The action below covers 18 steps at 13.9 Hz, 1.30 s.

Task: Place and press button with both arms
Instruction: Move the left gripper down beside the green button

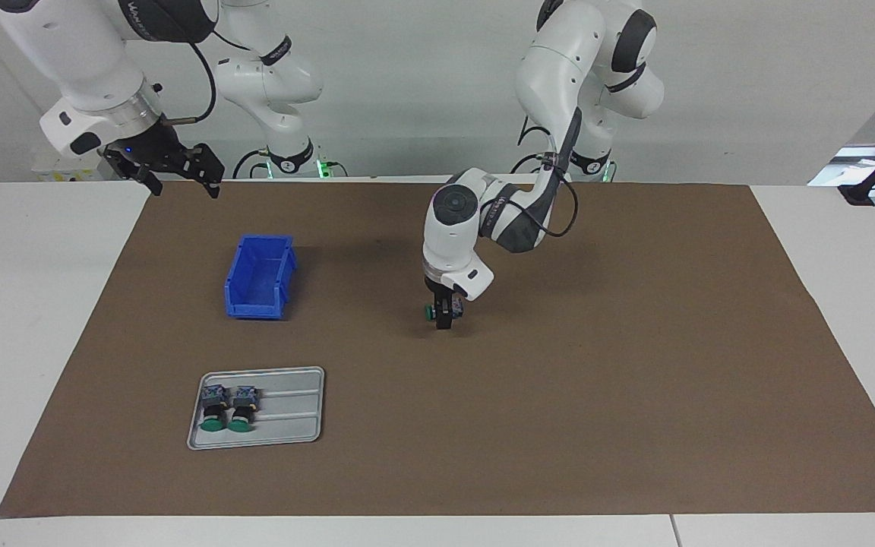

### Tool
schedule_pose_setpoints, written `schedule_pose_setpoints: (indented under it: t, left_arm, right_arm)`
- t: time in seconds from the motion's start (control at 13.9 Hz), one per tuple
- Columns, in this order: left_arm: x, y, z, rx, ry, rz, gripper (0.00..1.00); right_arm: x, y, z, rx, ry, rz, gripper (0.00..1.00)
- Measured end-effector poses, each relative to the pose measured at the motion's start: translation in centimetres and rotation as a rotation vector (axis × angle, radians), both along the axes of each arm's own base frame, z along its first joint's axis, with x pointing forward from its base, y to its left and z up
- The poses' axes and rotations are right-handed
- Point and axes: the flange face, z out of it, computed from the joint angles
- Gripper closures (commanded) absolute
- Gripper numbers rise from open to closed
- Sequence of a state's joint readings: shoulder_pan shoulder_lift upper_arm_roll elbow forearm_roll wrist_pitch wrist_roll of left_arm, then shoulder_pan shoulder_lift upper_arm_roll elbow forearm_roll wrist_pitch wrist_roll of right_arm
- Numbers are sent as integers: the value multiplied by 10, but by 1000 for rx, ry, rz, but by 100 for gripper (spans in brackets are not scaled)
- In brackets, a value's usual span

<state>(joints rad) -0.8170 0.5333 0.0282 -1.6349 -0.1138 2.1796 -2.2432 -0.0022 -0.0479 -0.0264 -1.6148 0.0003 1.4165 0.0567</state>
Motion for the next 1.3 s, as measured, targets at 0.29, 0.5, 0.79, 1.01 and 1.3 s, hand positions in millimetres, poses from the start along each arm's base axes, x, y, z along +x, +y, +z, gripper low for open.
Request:
schedule_pose_setpoints:
  t: [0.29, 0.5, 0.79, 1.01, 1.3]
  left_arm:
    - [0, 0, -10, 10, 5, 5, 22]
    - [1, 0, -12, 13, 6, 6, 47]
    - [3, 0, -10, 9, 2, 8, 54]
    - [3, -1, -10, 9, 2, 8, 56]
    - [4, -2, -6, 4, -4, 7, 77]
  right_arm:
    - [0, 0, 0, 0, 0, 0, 1]
    - [0, 0, 0, 0, 0, 0, 1]
    - [0, 0, 0, 0, 0, 0, 1]
    - [0, 0, 0, 0, 0, 0, 1]
    - [0, 0, 0, 0, 0, 0, 1]
